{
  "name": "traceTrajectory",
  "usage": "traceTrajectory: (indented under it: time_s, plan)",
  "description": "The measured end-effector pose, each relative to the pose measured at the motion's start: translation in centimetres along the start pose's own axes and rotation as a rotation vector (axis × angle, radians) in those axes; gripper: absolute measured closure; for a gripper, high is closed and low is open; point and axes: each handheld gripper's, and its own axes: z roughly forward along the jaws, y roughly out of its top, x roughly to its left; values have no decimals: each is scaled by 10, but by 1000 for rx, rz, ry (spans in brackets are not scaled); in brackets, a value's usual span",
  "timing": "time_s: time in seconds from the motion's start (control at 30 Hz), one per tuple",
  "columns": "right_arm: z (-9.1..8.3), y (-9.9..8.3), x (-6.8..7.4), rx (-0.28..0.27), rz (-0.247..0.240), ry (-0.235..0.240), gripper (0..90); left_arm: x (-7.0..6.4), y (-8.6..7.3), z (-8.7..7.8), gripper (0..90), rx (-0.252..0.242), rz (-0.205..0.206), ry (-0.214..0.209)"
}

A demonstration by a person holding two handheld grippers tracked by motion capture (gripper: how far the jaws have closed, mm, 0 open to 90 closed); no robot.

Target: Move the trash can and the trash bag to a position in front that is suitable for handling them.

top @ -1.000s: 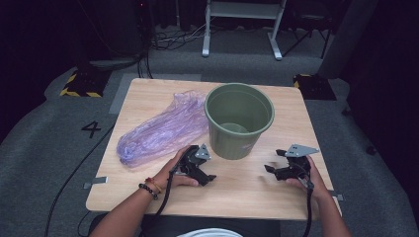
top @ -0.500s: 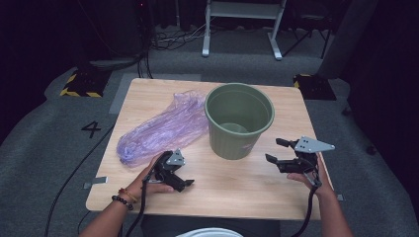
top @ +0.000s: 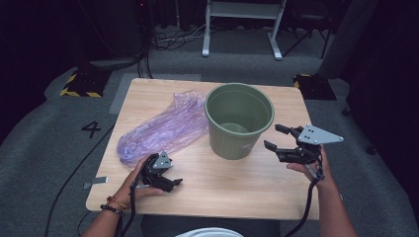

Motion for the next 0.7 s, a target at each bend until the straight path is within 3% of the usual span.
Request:
traceTrajectory:
  time_s: [0.17,0.3,0.37,0.4,0.5,0.53,0.57,0.63,0.7]
  plan:
    - [3,-10,-1,19,12,8,297,6,-1,-19,165,-24,-2,38]
    - [4,-23,-2,47,26,16,293,19,-6,-43,173,-22,3,121]
    - [4,-29,-3,55,38,20,293,28,-11,-54,188,-41,-36,167]
    - [4,-32,-3,61,43,21,294,35,-16,-61,188,-56,-74,187]
    - [4,-44,-3,87,58,22,293,49,-28,-68,184,-26,-143,250]
    - [4,-44,-3,87,58,22,293,49,-28,-68,187,-26,-143,250]
    - [4,-52,-4,100,68,26,293,56,-35,-67,203,5,-178,263]
    - [4,-57,-5,111,84,28,293,64,-42,-64,256,26,-221,209]
    - [4,-60,-6,116,89,29,293,67,-45,-62,338,44,-232,193]
